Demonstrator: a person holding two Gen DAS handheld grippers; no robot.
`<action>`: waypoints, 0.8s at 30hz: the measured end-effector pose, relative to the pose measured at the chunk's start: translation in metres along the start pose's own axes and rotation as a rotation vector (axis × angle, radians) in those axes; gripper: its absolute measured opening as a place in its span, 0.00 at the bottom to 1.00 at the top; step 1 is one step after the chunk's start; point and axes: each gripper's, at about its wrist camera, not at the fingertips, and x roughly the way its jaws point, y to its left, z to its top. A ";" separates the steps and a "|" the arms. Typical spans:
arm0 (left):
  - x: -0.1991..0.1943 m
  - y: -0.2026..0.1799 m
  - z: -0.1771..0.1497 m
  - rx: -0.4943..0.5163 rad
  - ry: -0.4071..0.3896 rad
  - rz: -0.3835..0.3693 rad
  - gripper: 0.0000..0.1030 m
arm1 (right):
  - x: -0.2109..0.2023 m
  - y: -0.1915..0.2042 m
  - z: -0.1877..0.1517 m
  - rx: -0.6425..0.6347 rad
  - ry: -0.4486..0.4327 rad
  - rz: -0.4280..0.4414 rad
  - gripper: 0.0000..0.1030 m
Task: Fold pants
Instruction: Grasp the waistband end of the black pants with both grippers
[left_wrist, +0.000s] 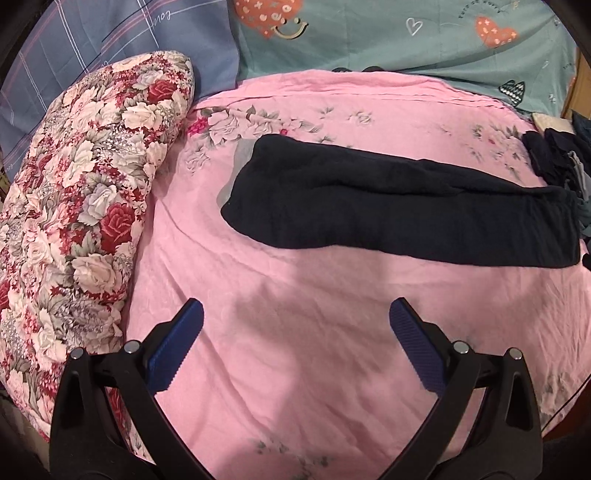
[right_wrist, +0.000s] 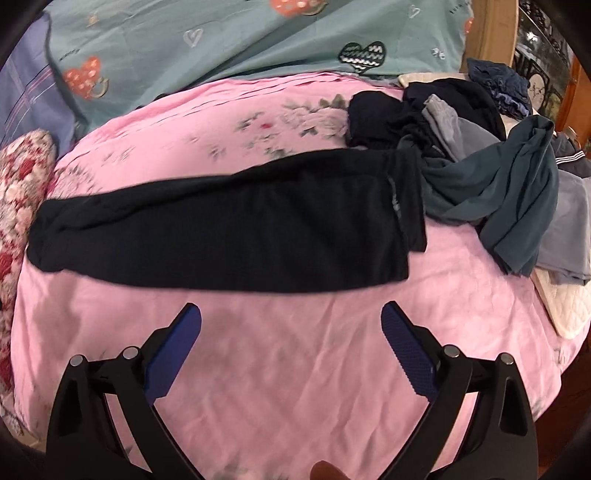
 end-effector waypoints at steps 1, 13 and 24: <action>0.006 0.001 0.003 -0.007 0.006 0.002 0.98 | 0.009 -0.009 0.006 0.018 0.006 -0.020 0.90; 0.092 0.017 0.039 -0.022 0.051 0.056 0.98 | 0.091 -0.049 0.031 0.084 0.154 -0.004 0.20; 0.156 0.038 0.059 -0.077 0.076 -0.153 0.34 | 0.038 -0.039 0.033 0.109 0.119 0.108 0.16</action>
